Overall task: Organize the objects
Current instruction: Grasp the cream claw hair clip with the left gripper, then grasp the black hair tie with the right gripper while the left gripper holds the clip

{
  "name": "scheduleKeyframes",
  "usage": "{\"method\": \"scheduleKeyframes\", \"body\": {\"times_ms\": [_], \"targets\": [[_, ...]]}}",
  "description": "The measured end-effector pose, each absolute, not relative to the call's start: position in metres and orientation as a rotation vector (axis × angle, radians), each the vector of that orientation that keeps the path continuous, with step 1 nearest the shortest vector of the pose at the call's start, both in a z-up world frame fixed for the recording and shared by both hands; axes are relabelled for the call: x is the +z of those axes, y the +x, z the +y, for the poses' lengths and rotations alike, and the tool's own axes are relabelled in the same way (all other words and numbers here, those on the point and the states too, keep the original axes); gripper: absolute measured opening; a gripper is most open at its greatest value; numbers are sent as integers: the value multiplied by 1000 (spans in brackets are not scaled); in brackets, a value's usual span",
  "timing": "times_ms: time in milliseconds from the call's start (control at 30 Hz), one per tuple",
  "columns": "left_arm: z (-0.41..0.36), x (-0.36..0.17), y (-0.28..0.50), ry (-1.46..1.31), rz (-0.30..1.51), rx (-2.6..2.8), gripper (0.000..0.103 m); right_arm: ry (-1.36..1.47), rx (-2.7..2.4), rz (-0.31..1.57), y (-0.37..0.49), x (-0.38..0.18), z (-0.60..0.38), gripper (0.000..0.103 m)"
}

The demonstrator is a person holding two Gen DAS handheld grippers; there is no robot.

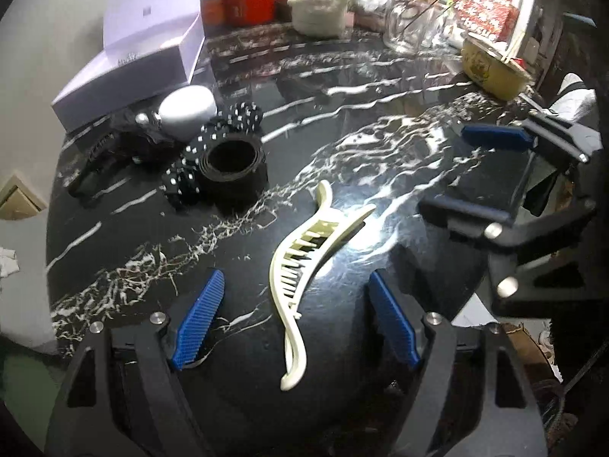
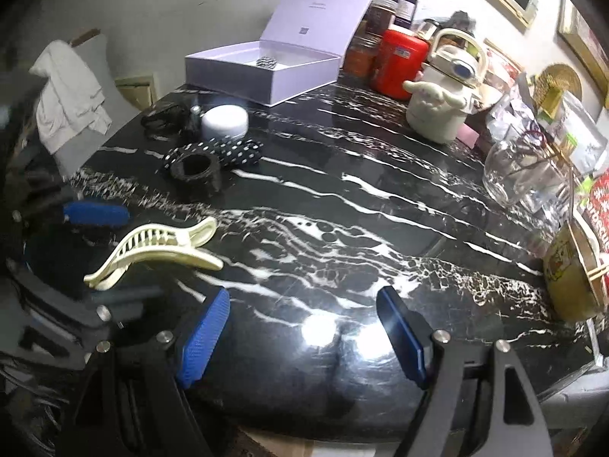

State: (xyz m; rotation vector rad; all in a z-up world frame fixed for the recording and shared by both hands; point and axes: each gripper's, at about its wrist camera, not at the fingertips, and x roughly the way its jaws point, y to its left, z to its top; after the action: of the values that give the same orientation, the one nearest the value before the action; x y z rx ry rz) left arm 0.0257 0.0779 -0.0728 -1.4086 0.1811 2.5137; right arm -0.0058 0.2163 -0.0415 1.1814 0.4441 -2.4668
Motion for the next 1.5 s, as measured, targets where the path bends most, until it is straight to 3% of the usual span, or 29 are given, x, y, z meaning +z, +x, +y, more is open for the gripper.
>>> {"method": "scheduleKeyframes", "body": {"times_ms": [67, 233, 300, 933, 1167, 1233, 1400, 1500], "targets": [[74, -74, 24, -1376, 168, 2542, 68, 1175, -2463, 414, -10, -42, 216, 81], [58, -74, 25, -1363, 152, 2560, 30, 1136, -2421, 393, -14, -46, 198, 81], [50, -74, 25, -1386, 133, 2555, 27, 1132, -2390, 396, -14, -49, 189, 81], [-4, -68, 33, -1490, 50, 2588, 27, 1075, -2267, 377, -38, -42, 141, 81], [17, -63, 26, -1435, 161, 2509, 28, 1135, -2237, 296, -66, -46, 131, 80], [21, -63, 23, -1427, 175, 2493, 34, 1162, -2204, 281, -73, -49, 127, 71], [25, -66, 12, -1440, 182, 2479, 35, 1206, -2151, 251, -81, -57, 125, 43], [28, -67, 7, -1447, 157, 2463, 35, 1207, -2152, 252, -81, -56, 132, 43]]}}
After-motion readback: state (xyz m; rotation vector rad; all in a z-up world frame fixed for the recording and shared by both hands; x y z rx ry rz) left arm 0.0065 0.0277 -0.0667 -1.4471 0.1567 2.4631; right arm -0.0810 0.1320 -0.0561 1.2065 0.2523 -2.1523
